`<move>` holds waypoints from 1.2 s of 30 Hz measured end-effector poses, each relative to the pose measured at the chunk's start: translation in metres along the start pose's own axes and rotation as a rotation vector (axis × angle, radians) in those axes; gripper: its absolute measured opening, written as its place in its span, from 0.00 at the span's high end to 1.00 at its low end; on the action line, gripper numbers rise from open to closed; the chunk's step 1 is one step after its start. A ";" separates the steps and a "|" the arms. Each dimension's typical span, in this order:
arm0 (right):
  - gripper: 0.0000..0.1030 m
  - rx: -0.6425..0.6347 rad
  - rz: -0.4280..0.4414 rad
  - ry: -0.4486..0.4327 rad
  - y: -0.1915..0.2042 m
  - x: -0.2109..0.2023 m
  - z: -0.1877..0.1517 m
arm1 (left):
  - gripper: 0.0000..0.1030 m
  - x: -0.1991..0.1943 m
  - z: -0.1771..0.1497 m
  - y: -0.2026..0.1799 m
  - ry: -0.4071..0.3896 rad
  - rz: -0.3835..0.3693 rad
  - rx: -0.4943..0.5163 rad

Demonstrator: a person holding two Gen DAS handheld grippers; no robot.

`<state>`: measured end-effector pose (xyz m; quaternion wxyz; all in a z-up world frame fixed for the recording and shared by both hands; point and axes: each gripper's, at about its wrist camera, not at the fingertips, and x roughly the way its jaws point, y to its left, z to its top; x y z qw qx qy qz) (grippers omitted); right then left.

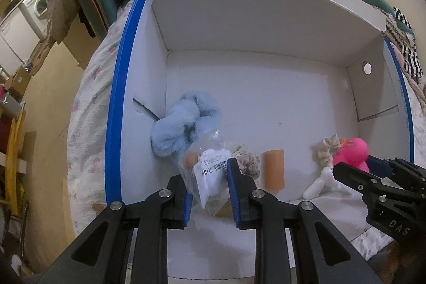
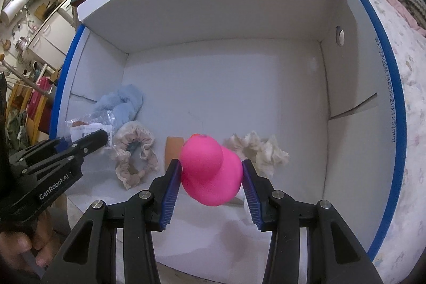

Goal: Organize soft objects
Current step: 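Carry the bag with the left gripper and the pink duck with the right gripper into the box, then open the right gripper to drop the duck while the left gripper releases the bag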

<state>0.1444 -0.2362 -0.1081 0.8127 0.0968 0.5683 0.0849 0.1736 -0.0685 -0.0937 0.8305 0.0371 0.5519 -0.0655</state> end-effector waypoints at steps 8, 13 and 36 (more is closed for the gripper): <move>0.53 0.015 -0.007 0.012 -0.007 -0.001 -0.002 | 0.78 0.001 0.000 0.003 0.001 0.009 0.005; 0.40 0.028 0.001 -0.007 -0.009 -0.005 0.000 | 0.74 0.005 -0.001 0.000 0.020 0.005 0.020; 0.16 0.056 0.004 -0.135 -0.009 -0.036 -0.007 | 0.31 -0.043 -0.010 0.004 -0.086 -0.022 -0.004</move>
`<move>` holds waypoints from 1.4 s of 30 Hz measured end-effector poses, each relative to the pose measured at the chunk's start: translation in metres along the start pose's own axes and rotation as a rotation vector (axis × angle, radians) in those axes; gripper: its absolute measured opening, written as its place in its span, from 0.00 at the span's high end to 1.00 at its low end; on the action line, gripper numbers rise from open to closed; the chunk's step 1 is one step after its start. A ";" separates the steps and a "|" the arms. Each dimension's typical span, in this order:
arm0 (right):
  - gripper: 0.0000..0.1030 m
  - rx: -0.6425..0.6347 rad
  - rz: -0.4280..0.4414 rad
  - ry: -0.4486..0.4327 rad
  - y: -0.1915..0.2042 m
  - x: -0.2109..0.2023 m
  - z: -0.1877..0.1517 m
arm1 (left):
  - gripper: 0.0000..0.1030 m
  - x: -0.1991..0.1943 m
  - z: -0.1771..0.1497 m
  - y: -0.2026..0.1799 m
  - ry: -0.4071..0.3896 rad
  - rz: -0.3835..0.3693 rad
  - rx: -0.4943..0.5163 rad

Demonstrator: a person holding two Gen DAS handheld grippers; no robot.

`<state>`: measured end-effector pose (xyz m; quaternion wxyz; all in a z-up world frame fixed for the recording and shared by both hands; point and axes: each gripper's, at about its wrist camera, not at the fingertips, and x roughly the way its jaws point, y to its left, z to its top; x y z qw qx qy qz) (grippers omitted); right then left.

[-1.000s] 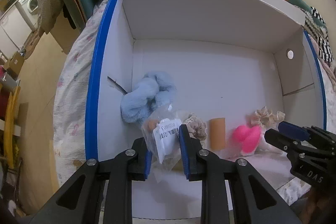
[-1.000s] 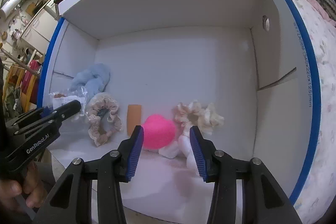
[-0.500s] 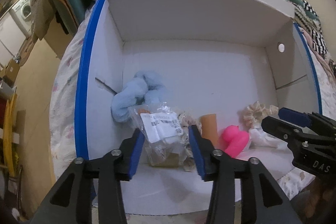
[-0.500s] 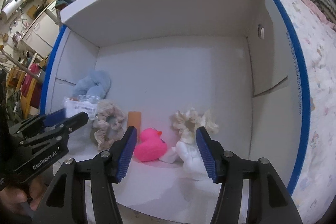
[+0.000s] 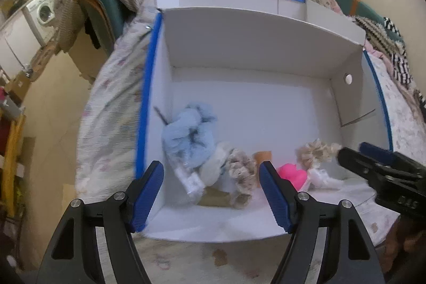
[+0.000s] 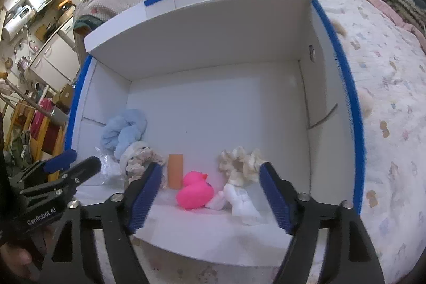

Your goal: Organize soft objects

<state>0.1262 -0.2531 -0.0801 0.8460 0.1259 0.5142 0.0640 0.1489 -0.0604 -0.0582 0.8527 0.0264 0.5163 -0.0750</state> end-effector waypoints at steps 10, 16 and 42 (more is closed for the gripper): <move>0.01 -0.033 -0.015 -0.056 0.007 -0.033 -0.027 | 0.31 -0.031 -0.026 0.012 -0.050 0.059 0.038; 0.00 -0.018 -0.006 -0.052 0.008 -0.040 -0.050 | 0.31 -0.041 -0.048 0.027 -0.040 0.079 0.017; 0.00 -0.048 -0.125 -0.462 0.034 -0.097 -0.079 | 0.00 -0.110 -0.084 0.028 -0.402 0.118 -0.047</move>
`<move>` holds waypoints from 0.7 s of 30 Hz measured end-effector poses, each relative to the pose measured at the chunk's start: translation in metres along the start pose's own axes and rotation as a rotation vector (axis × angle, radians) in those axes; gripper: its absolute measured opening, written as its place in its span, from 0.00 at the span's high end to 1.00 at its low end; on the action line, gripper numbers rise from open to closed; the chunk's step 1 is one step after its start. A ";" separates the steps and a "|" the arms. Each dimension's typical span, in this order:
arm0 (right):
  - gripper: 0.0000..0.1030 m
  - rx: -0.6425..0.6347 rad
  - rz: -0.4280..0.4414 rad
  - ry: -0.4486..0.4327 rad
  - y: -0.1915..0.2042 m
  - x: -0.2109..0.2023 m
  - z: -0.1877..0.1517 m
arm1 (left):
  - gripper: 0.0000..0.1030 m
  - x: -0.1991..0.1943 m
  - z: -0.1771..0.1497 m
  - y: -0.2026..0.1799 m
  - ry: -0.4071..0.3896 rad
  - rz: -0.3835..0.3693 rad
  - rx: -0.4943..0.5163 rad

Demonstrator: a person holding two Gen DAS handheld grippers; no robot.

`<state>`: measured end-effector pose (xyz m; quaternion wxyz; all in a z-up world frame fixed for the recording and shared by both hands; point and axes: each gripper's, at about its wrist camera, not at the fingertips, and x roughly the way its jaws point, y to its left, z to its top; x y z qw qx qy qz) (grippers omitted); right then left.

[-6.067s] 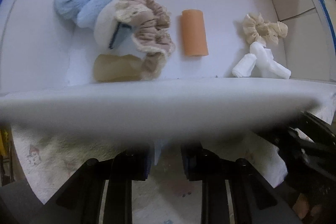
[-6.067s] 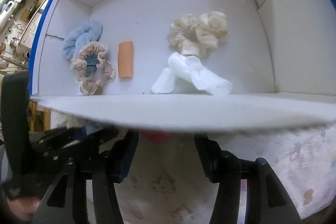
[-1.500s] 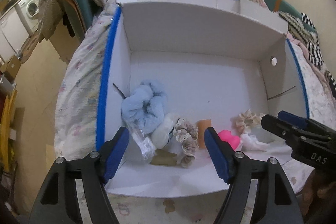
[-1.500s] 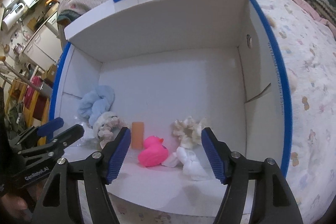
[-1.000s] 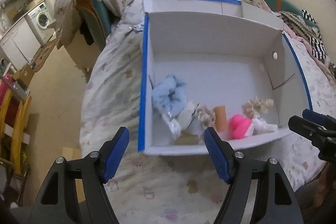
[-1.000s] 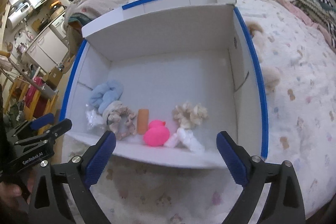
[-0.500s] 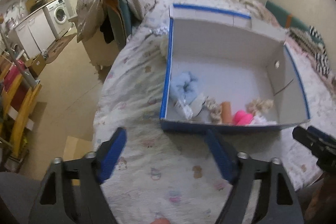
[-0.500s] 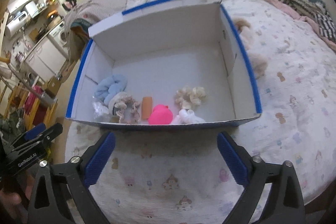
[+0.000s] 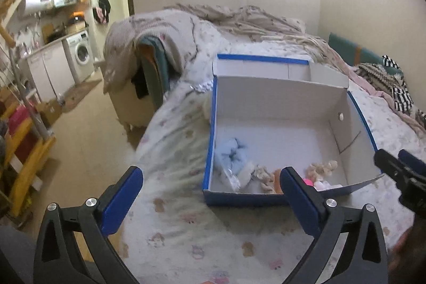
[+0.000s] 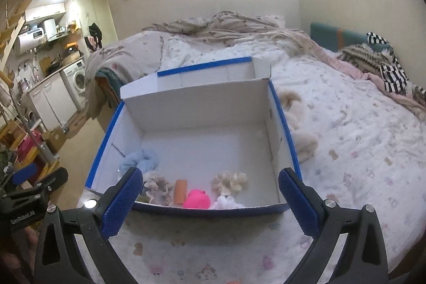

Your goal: Organize soft objects

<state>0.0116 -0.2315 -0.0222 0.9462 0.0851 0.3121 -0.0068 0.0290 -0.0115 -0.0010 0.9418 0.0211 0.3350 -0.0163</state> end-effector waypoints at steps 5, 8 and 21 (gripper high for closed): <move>0.00 -0.003 -0.002 0.024 0.004 0.009 -0.001 | 0.00 0.005 0.001 -0.001 0.020 0.014 -0.007; 0.00 -0.016 -0.005 0.023 0.008 0.009 -0.002 | 0.00 0.006 0.001 -0.001 0.028 0.002 -0.014; 0.00 -0.024 -0.012 0.033 0.011 0.010 -0.005 | 0.00 0.009 0.002 -0.001 0.034 0.003 -0.015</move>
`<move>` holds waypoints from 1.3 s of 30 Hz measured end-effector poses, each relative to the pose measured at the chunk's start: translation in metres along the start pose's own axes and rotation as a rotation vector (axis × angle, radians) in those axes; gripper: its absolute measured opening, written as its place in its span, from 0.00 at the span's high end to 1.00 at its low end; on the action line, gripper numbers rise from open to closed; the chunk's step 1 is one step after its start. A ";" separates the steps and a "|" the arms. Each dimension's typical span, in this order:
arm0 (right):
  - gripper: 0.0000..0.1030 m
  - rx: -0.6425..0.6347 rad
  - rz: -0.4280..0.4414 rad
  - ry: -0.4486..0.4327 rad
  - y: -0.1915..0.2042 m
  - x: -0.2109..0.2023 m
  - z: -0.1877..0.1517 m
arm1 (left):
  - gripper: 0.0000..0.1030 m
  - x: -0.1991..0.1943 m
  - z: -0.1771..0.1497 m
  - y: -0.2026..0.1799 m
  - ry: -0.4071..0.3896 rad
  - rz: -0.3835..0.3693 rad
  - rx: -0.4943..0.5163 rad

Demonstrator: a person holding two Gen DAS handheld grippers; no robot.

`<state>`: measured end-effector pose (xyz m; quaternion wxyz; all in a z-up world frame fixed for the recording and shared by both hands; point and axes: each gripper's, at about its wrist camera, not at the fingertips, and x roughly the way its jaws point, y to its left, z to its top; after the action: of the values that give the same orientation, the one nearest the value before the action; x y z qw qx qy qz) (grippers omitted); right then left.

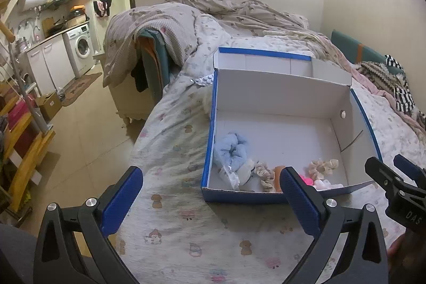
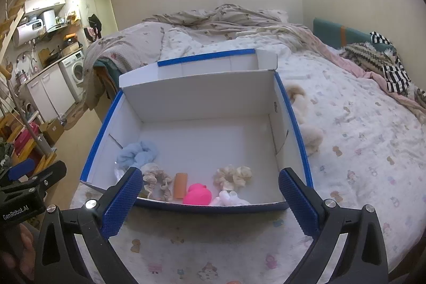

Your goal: Organize soft objects

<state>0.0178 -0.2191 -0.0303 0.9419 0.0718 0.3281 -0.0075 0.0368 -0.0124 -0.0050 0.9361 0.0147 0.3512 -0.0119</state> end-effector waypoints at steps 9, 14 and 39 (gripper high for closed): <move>0.00 -0.002 -0.001 0.001 0.000 0.000 0.000 | 0.00 0.000 -0.001 0.000 0.009 -0.006 -0.005; 0.00 -0.001 -0.001 0.000 0.000 0.000 0.000 | 0.00 0.001 -0.001 0.001 0.016 -0.008 -0.005; 0.00 0.000 0.008 -0.009 -0.002 -0.002 0.000 | 0.00 0.007 -0.005 -0.002 0.025 -0.019 0.023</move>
<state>0.0161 -0.2213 -0.0297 0.9433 0.0730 0.3237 -0.0039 0.0385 -0.0145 -0.0129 0.9312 0.0220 0.3630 -0.0246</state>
